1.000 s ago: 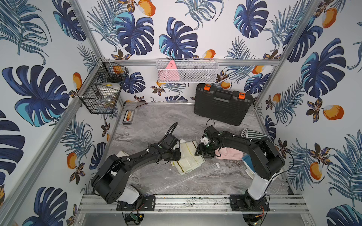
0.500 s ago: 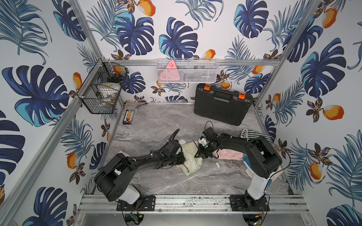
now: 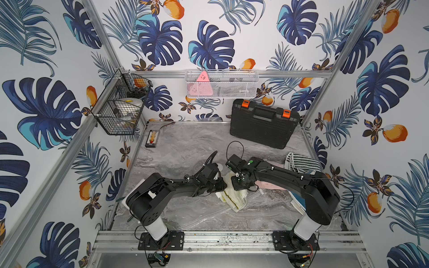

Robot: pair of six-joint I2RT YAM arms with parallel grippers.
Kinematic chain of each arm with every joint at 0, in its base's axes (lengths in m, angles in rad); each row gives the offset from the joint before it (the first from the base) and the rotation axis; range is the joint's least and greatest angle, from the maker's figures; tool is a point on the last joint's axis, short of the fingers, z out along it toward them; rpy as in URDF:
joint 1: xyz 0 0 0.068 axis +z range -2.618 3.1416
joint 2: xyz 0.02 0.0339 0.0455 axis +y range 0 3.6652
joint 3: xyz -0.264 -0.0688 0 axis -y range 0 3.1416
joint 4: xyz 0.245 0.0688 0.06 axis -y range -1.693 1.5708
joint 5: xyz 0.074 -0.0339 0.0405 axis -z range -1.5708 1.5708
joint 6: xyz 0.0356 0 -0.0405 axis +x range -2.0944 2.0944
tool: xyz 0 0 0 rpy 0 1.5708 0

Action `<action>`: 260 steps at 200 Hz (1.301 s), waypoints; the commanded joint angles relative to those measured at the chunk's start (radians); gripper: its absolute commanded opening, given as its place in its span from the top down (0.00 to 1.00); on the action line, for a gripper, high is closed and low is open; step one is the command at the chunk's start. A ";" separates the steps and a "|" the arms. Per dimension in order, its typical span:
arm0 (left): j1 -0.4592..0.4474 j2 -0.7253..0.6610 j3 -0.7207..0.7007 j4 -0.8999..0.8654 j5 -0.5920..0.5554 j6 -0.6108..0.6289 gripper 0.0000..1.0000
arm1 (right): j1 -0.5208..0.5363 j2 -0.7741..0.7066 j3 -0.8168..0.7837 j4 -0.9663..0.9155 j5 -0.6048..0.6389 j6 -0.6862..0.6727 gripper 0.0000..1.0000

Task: Place the folded towel into the vacuum bag
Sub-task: Pick up the towel from the vacuum bag.

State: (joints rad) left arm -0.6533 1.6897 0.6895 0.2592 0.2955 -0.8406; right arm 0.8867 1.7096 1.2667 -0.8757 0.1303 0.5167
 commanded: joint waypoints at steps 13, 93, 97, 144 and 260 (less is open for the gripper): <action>-0.002 0.025 -0.060 0.050 0.004 -0.060 0.79 | 0.086 0.009 0.005 0.067 -0.029 0.079 0.88; 0.018 -0.109 -0.130 -0.021 0.011 -0.035 0.79 | 0.102 0.062 -0.189 0.242 -0.028 0.041 0.23; 0.025 -0.116 -0.133 -0.022 0.013 -0.033 0.79 | 0.105 0.062 -0.193 0.246 -0.035 0.039 0.22; 0.098 -0.139 -0.155 -0.035 0.059 -0.006 0.79 | 0.154 0.131 -0.212 0.270 -0.048 0.043 0.14; -0.189 -0.491 0.148 -0.876 -0.358 0.294 0.25 | -0.307 -0.192 -0.168 0.134 -0.413 -0.073 0.85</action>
State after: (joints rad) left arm -0.7471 1.1927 0.8356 -0.4740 0.0425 -0.5690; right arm 0.6224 1.4822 1.0878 -0.6514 -0.1761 0.5022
